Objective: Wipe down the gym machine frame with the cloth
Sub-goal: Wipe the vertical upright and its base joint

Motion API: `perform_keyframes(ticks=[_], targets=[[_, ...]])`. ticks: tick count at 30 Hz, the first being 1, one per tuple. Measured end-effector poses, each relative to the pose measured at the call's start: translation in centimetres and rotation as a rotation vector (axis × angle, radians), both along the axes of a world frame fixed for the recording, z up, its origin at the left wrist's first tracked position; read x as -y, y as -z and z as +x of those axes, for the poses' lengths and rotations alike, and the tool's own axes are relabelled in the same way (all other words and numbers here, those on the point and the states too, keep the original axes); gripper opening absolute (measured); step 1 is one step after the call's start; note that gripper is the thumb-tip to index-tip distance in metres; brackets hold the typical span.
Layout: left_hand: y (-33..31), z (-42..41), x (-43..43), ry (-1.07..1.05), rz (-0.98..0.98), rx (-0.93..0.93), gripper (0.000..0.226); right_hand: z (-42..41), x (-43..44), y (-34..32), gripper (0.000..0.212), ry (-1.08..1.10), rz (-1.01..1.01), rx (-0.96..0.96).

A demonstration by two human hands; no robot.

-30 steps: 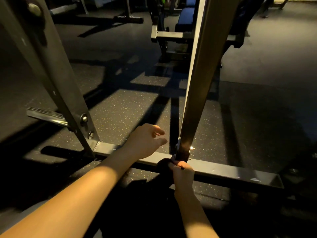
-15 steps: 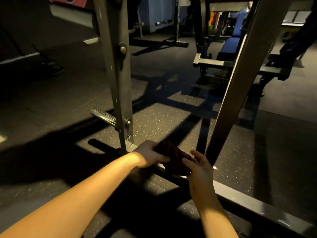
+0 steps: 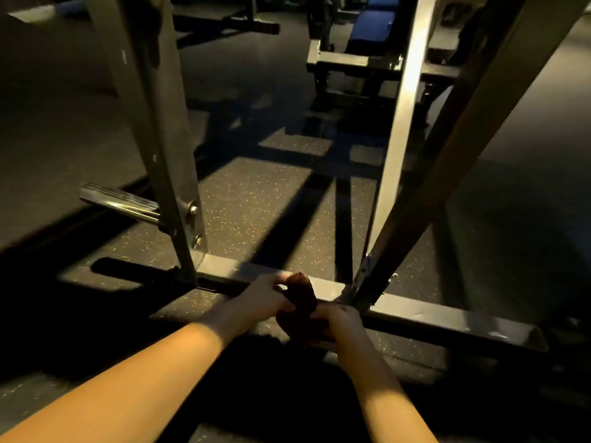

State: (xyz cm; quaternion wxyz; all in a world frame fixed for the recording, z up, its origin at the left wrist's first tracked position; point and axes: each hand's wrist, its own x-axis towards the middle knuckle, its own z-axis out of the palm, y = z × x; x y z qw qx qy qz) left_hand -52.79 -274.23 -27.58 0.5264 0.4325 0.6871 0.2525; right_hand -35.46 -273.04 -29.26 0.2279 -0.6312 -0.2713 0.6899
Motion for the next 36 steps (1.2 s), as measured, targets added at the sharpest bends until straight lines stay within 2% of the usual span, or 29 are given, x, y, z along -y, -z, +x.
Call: perform_keyframes(ticks=[3, 6, 8, 11, 13, 15, 18, 23, 25, 28, 30, 32, 34, 36], targets=[[1.8, -1.6, -2.4, 0.199, -0.023, -0.052, 0.034, -0.4, -0.3, 1.4, 0.017, -0.001, -0.039, -0.045], [3.4, -2.3, -4.4, 0.275, -0.014, -0.12, 0.035, -1.6, 0.1, 3.0, 0.014, 0.12, 0.009, -0.072], [5.0, -3.0, -5.4, 0.324, 0.028, -0.186, 0.043, -2.3, 0.3, 4.4, 0.005, 0.267, 0.037, 0.05], [6.9, -4.5, -6.3, 0.404, 0.123, -0.349, 0.041, -2.6, 0.1, 5.7, 0.011, 0.531, 0.097, 0.345], [7.9, -5.2, -6.5, 0.464, 0.19, -0.406, 0.041, -3.0, -0.3, 5.5, 0.012, 0.606, 0.185, 0.517], [8.5, -5.5, -6.6, 0.514, 0.263, -0.456, 0.043, -3.6, -0.7, 5.5, 0.006, 0.499, 0.303, 0.791], [9.6, -5.6, -7.6, 0.488, 0.35, -0.51, 0.045, -4.4, -2.0, 6.9, 0.019, 0.292, 0.457, 1.108], [12.1, -6.4, -9.6, 0.521, 0.505, -0.735, 0.053, -5.2, -4.5, 12.3, 0.022, 0.065, 0.637, 1.351], [13.2, -7.2, -10.0, 0.557, 0.518, -0.784, 0.055, -6.1, -4.3, 14.1, 0.022, 0.054, 0.681, 1.305], [14.0, -8.0, -9.8, 0.556, 0.479, -0.829, 0.047, -7.8, -3.7, 15.8, 0.031, -0.036, 0.984, 1.145], [13.9, -7.9, -9.5, 0.565, 0.458, -0.843, 0.047, -8.5, -3.7, 16.6, 0.024, -0.204, 1.084, 1.14], [14.0, -7.9, -9.3, 0.579, 0.441, -0.858, 0.05, -7.4, -3.9, 16.1, 0.02, -0.257, 1.141, 1.144], [14.2, -8.1, -9.5, 0.593, 0.41, -0.872, 0.054, -5.2, -4.1, 15.4, 0.025, -0.252, 1.038, 1.099], [14.4, -8.0, -9.7, 0.597, 0.393, -0.871, 0.057, -3.7, -4.0, 14.7, 0.026, -0.207, 0.789, 1.227]])
